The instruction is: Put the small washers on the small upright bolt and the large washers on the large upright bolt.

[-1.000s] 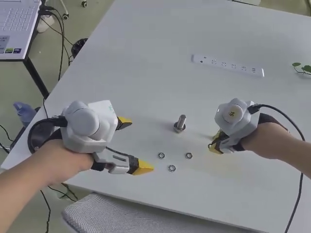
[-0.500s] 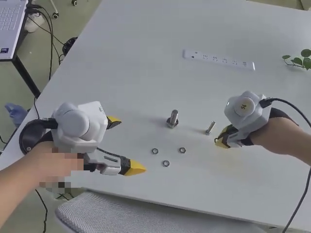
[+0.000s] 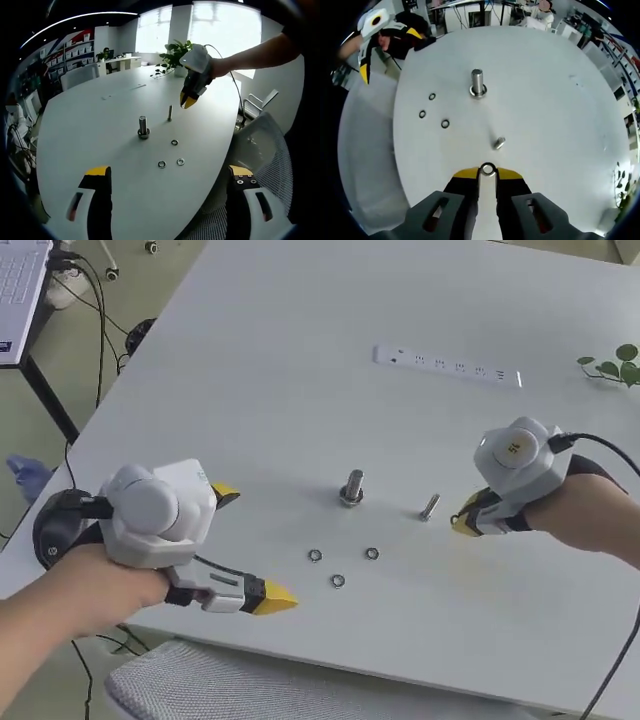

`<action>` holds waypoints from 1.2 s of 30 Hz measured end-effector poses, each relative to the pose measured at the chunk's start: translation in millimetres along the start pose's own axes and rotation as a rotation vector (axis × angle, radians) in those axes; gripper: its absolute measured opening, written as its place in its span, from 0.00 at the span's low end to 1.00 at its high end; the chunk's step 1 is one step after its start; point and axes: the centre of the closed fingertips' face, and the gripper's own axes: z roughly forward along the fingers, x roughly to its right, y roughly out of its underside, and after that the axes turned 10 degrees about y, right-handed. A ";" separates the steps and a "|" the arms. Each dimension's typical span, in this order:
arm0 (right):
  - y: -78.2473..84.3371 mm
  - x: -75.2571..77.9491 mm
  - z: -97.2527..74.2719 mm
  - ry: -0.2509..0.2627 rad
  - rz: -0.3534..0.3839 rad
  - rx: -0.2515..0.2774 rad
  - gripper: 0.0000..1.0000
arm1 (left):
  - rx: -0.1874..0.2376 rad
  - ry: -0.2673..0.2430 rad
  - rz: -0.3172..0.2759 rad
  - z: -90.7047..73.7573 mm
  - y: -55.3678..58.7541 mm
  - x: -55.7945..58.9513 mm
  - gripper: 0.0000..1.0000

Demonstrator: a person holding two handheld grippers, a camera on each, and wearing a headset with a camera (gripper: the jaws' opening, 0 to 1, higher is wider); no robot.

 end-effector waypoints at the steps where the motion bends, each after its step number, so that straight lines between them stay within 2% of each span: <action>1: -1.1 0.5 -0.3 0.001 0.000 0.000 0.12 | 0.002 0.000 0.000 0.7 -0.3 0.5 0.97; 7: -11.3 8.6 -4.2 0.005 -0.021 0.002 0.12 | 0.004 0.004 -0.002 3.9 -1.7 1.9 0.99; 12: -19.5 10.6 -5.0 0.008 -0.023 0.015 0.12 | -0.009 -0.003 0.003 2.9 -0.9 -1.6 0.99; 15: -22.9 11.3 -4.2 0.009 -0.023 0.019 0.12 | -0.001 -0.006 -0.003 1.5 -1.5 -3.3 0.99; 19: -28.2 14.7 -1.8 0.016 -0.029 0.019 0.12 | -0.009 -0.007 -0.006 2.8 2.5 -3.5 0.99; 26: -30.2 17.0 2.2 0.006 -0.042 0.011 0.12 | -0.016 -0.002 -0.007 5.9 3.4 0.5 0.98; 36: -34.7 14.0 8.9 -0.004 -0.031 0.006 0.12 | -0.015 -0.013 -0.006 5.0 3.1 -4.4 0.98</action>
